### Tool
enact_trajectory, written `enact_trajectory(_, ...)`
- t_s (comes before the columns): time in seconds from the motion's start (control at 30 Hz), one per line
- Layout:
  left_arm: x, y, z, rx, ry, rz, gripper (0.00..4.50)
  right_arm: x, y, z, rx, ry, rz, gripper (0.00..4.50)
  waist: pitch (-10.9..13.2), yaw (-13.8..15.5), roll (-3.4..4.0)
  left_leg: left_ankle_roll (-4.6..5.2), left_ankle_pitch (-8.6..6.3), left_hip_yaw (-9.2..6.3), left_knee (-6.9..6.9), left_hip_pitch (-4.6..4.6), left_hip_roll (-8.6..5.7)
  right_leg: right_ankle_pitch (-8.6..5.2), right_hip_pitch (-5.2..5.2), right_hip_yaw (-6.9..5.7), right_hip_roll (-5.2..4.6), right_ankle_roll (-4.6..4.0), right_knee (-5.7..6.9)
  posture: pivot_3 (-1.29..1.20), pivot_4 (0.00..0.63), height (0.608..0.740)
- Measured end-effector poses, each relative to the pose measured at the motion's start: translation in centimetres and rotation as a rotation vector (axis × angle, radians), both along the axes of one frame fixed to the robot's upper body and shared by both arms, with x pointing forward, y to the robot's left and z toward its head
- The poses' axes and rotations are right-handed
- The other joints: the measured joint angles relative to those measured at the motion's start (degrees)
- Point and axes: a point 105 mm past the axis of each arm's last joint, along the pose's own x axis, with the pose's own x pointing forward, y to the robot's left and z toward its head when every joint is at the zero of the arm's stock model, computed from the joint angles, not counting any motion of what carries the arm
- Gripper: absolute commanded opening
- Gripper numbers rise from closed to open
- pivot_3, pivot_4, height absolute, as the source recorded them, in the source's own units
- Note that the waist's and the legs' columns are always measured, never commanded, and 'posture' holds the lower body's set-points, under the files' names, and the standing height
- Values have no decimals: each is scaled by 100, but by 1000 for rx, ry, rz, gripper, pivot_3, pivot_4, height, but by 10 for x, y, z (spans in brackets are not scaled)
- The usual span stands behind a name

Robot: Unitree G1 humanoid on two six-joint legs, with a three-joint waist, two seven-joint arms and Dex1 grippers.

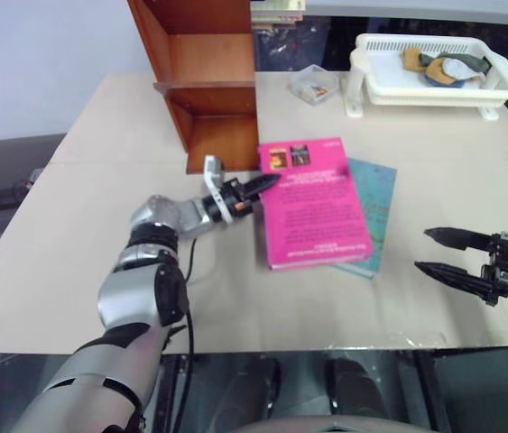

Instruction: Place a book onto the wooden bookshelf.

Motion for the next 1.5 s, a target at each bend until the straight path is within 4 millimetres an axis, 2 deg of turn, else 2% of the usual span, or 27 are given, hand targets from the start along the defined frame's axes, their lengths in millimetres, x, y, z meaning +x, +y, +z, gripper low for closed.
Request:
enact_trajectory(0.2,5,3,37,51,-155,60,217,3,-2,3,19,-8,9,3177,0,12,0,0,0,0,2,-1,0,0,1,0,-2,0,0,0,150,740)
enact_trajectory(0.33,3,0,51,126,-266,97,217,5,-5,5,47,-15,11,3177,1,9,-1,0,0,1,2,-1,0,0,1,2,-11,-1,0,0,150,740)
enact_trajectory(0.43,-4,-8,78,214,-441,117,217,10,-10,24,151,-76,20,3177,1,-4,-2,-1,0,6,1,1,1,1,1,7,-11,-1,2,0,150,740)
enact_trajectory(0.53,-15,-17,100,351,-632,124,217,7,-17,48,231,-152,39,3177,2,7,-2,-1,0,5,0,1,2,1,1,6,-9,-1,0,0,150,740)
enact_trajectory(0.73,-13,-21,115,562,-840,219,217,8,-26,54,288,-153,37,3177,1,13,-1,0,0,9,2,3,1,1,2,8,-1,-1,2,0,150,740)
enact_trajectory(0.9,-24,-42,148,767,-1276,302,217,10,-29,59,297,-166,38,3177,1,11,-1,0,0,13,-3,3,1,1,2,14,-9,-1,-3,0,150,740)
enact_trajectory(1.07,-34,-57,156,856,-1516,314,217,14,-33,67,333,-189,51,3177,2,11,-1,0,0,14,-3,3,1,1,1,14,-6,-1,-4,0,150,740)
enact_trajectory(1.1,-35,-59,156,950,-1627,315,217,15,-37,68,344,-185,47,3177,2,10,-2,0,0,15,-4,3,1,1,1,14,-2,-1,-4,0,150,740)
enact_trajectory(1.23,-39,-66,166,1043,-1814,339,217,18,-52,69,380,-181,17,3177,3,18,-4,2,0,15,-4,1,0,1,1,13,-2,-1,-5,0,150,740)
enact_trajectory(1.5,-43,-65,187,1282,-2106,368,217,22,-74,71,451,-163,-16,3177,3,0,-2,3,0,17,-4,2,1,1,0,16,1,0,-4,0,150,740)
